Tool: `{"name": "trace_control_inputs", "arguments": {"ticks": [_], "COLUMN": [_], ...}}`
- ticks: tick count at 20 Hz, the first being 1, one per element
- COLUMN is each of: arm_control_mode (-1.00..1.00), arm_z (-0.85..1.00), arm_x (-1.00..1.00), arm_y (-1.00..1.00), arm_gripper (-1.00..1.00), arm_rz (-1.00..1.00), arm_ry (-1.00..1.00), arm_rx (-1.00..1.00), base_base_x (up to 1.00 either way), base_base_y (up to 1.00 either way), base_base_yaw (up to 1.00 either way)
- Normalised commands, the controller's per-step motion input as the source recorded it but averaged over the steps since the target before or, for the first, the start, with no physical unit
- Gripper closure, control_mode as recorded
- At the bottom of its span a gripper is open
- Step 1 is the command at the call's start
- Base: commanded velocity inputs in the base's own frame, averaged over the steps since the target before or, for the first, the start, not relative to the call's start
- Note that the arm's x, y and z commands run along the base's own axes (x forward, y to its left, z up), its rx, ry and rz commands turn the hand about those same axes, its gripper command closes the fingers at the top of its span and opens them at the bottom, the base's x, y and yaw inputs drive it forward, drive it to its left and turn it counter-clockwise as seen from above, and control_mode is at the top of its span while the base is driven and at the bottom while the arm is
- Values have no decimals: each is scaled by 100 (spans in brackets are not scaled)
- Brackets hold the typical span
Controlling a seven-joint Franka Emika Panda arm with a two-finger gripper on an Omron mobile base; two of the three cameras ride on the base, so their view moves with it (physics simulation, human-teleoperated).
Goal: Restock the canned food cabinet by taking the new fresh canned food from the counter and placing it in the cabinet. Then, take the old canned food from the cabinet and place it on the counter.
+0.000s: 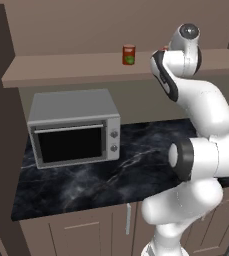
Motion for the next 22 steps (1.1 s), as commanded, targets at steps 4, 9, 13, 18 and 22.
{"name": "trace_control_inputs", "arguments": {"ticks": [4,9,13,18,22], "arm_control_mode": [-100,-100,-100,-100,-100], "arm_z": [0,0,0,0,0], "arm_x": [43,42,38,29,-3], "arm_y": [0,-4,-4,-4,0], "arm_gripper": [-100,-100,-100,100,100], "arm_rz": [0,0,0,0,0], "arm_ry": [0,0,-1,-2,0], "arm_rx": [4,3,2,1,0], "base_base_x": [0,0,0,0,0], "base_base_y": [0,0,0,0,0], "base_base_yaw": [0,0,0,0,0]}}
